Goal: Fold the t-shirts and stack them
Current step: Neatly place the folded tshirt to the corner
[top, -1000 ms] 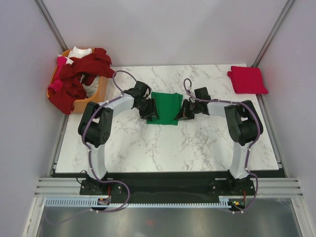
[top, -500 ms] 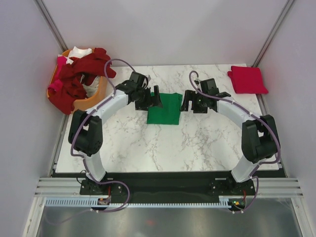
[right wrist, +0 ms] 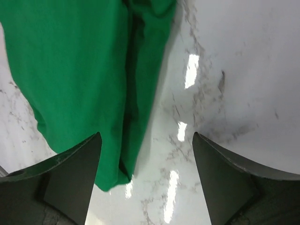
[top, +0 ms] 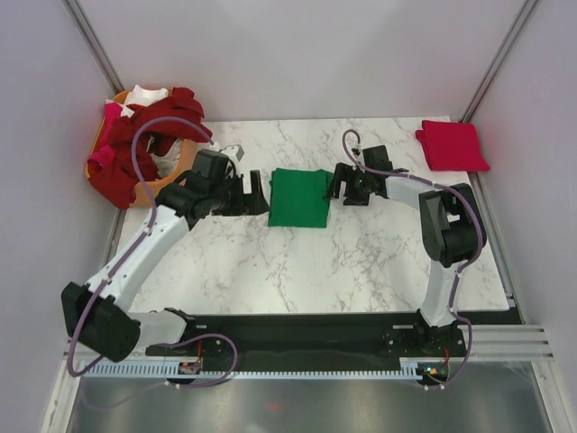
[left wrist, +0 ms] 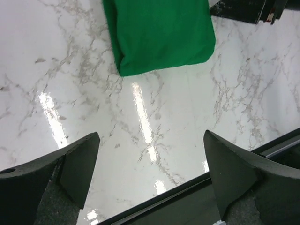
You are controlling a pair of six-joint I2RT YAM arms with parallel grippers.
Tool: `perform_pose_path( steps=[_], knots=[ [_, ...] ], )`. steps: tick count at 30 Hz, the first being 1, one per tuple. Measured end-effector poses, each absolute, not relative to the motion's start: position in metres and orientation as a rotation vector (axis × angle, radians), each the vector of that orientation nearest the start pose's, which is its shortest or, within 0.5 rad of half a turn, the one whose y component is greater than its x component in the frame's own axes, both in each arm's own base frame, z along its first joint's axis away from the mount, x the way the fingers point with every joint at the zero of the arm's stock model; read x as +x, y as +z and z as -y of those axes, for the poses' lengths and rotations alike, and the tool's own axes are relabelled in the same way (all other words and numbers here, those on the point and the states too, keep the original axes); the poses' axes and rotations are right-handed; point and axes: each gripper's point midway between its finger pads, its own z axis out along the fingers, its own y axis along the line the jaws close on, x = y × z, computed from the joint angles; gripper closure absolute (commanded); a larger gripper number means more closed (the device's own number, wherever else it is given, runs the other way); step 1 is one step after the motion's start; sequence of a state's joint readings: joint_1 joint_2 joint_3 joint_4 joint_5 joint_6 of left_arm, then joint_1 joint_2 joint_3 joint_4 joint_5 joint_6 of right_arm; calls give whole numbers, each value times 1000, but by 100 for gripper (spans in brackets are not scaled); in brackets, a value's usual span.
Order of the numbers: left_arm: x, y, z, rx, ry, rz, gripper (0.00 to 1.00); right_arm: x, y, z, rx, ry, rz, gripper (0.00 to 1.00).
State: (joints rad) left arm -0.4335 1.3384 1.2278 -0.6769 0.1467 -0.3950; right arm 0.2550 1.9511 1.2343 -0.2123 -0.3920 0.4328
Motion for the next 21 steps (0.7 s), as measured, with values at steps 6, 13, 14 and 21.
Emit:
perform_pose_path(
  steps=[6, 13, 14, 21],
  knots=[
    [258, 206, 150, 97, -486, -2360, 0, 437, 37, -218, 52, 933, -2475, 25],
    [240, 197, 120, 56, -385, -2313, 0, 446, 23, -245, 55, 1078, -2444, 72],
    [239, 192, 118, 53, -373, -2324, 0, 444, 21, -248, 55, 1098, -2448, 85],
    [232, 169, 114, 54, -342, -2388, 0, 444, 20, -254, 45, 1108, -2495, 100]
  ],
)
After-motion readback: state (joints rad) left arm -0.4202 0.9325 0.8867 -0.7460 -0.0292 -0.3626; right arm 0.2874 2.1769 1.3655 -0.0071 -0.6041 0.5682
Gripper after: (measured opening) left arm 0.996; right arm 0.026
